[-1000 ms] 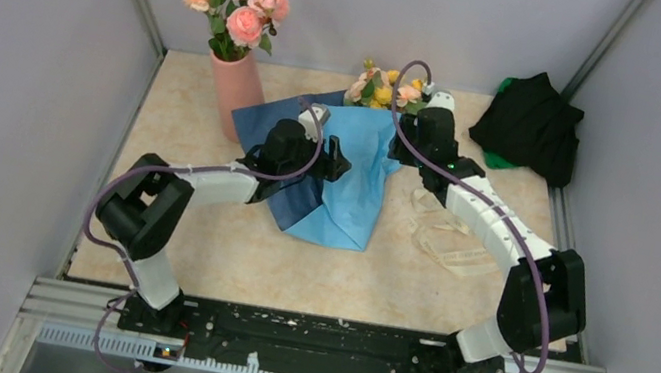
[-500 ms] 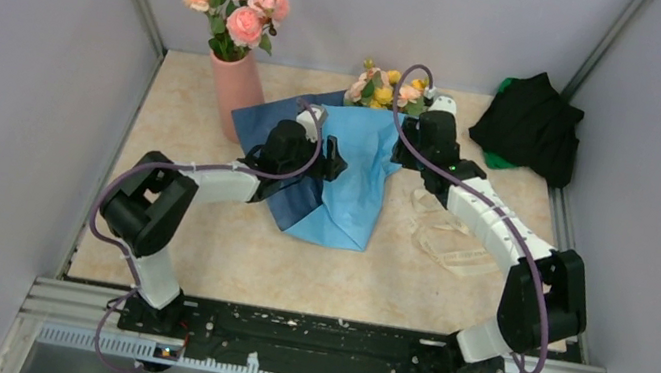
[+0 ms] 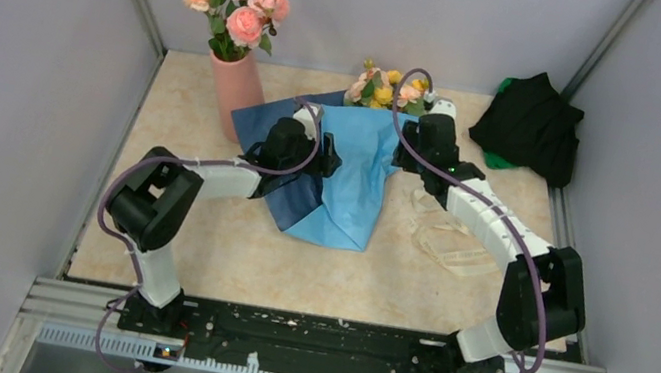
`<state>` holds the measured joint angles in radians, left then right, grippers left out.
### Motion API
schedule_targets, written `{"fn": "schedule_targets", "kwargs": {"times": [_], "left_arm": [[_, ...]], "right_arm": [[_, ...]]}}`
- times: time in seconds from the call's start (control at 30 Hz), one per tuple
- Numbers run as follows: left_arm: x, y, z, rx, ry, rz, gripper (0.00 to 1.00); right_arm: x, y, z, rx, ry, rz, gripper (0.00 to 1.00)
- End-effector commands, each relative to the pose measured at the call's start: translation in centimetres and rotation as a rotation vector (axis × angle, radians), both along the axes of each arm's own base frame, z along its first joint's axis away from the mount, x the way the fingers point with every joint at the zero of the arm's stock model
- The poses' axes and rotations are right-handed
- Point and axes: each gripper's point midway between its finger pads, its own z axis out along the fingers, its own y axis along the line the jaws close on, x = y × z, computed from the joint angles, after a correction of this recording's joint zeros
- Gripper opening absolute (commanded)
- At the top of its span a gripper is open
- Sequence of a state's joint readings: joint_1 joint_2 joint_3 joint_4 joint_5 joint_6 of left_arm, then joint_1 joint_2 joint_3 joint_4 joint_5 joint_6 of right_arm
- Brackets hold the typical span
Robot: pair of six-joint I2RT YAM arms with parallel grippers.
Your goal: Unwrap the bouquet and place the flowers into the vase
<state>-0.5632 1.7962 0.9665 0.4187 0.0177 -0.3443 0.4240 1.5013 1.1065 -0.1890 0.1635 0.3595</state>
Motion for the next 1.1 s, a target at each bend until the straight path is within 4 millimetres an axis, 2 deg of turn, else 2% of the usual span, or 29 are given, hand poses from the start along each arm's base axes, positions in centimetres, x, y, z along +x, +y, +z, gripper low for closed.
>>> {"fn": "schedule_targets", "kwargs": {"times": [0.0,0.07,0.17,0.3,0.4,0.53,0.7,0.77,0.9,1.07], "left_arm": [[1.0,-0.4,0.6,-0.015,-0.022,-0.001,0.73],[1.2,-0.9,0.5,-0.029,-0.019,-0.021,0.69],[1.2,-2.0,0.9,-0.073,-0.024,-0.061,0.48],[1.1,-3.2,1.7,-0.118,-0.040,-0.114,0.00],[0.9,-3.3,2.7,-0.136,-0.061,-0.127,0.00],[0.3,-3.6,5.3,-0.167,-0.113,-0.162,0.00],[-0.1,-5.1,8.0,-0.194,-0.139,-0.223,0.06],[-0.7,-6.1,8.7,-0.204,-0.143,-0.252,0.09],[-2.4,-9.1,8.6,-0.196,-0.133,-0.320,0.15],[-4.4,-12.9,8.3,-0.191,-0.129,-0.381,0.16]], "right_arm": [[0.7,-0.5,0.8,0.005,-0.038,-0.011,0.46],[0.6,-0.5,0.7,0.007,-0.038,-0.009,0.45],[0.5,-0.6,0.6,0.001,-0.033,-0.012,0.45],[0.1,-1.0,0.5,-0.009,-0.032,-0.018,0.45],[-0.3,-1.3,1.1,-0.010,-0.040,-0.021,0.45],[-1.1,-1.7,3.5,0.014,-0.088,-0.022,0.45],[-2.5,-2.5,6.8,0.046,-0.154,-0.042,0.45],[-3.2,-3.1,8.2,0.059,-0.188,-0.057,0.45],[-4.9,-3.8,10.9,0.096,-0.251,-0.065,0.45],[-6.6,-4.7,13.2,0.120,-0.304,-0.072,0.45]]}}
